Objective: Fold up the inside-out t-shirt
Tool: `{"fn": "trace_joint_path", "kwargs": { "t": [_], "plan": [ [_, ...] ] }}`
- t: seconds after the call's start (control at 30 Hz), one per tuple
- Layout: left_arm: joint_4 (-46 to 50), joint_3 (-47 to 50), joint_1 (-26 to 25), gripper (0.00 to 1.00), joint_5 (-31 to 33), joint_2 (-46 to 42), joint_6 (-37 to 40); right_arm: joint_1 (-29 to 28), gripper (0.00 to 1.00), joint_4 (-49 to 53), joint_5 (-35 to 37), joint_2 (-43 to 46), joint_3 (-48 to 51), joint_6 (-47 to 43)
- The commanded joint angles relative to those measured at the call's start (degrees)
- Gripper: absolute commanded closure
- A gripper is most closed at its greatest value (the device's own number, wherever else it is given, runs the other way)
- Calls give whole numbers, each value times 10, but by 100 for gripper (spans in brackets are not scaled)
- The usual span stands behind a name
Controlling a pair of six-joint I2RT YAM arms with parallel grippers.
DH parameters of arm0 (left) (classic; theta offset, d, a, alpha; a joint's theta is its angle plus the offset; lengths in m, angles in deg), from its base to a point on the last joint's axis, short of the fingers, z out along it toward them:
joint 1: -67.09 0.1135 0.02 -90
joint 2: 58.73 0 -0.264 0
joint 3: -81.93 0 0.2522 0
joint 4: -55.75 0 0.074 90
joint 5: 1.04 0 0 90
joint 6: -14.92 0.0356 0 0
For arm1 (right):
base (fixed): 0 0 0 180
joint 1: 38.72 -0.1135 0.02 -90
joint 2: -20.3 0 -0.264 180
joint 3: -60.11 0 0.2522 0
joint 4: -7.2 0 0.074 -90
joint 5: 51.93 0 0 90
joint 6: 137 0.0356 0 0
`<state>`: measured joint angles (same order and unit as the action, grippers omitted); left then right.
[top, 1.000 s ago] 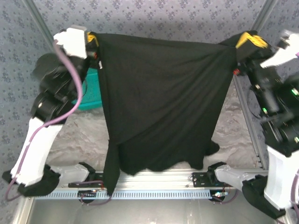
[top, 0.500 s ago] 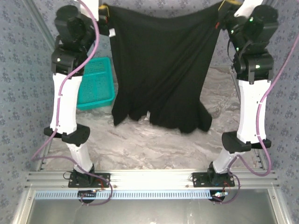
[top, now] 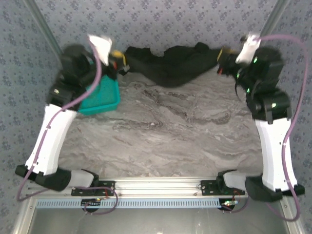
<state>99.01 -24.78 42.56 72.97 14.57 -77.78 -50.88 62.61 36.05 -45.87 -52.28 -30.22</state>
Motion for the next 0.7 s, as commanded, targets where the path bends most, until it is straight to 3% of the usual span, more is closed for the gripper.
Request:
{"fn": "trace_joint_path", "kwargs": {
  "t": [0.0, 0.13, 0.27, 0.3, 0.37, 0.43, 0.53, 0.67],
  "plan": [
    [-70, 208, -35, 100, -48, -78, -80, 2, 100, 123, 92, 105, 173, 45],
    [-28, 395, -113, 100, -27, -121, -132, 29, 100, 211, 137, 182, 331, 74],
    [-50, 514, -160, 98, -37, -101, -175, 61, 95, 167, 100, 223, 470, 120],
    [-49, 519, -163, 92, -42, -91, -175, 63, 85, 145, 104, 226, 492, 118],
    [-27, 502, -164, 81, -38, -75, -159, 63, 76, 114, 123, 225, 509, 111],
    [-8, 469, -164, 54, -33, -62, -134, 62, 61, 78, 135, 224, 516, 97],
    [-6, 424, -162, 33, -15, -52, -113, 49, 43, 20, 147, 206, 507, 74],
    [-98, 412, -150, 14, -18, -53, -104, 29, 35, -118, 91, 138, 526, 54]
  ]
}}
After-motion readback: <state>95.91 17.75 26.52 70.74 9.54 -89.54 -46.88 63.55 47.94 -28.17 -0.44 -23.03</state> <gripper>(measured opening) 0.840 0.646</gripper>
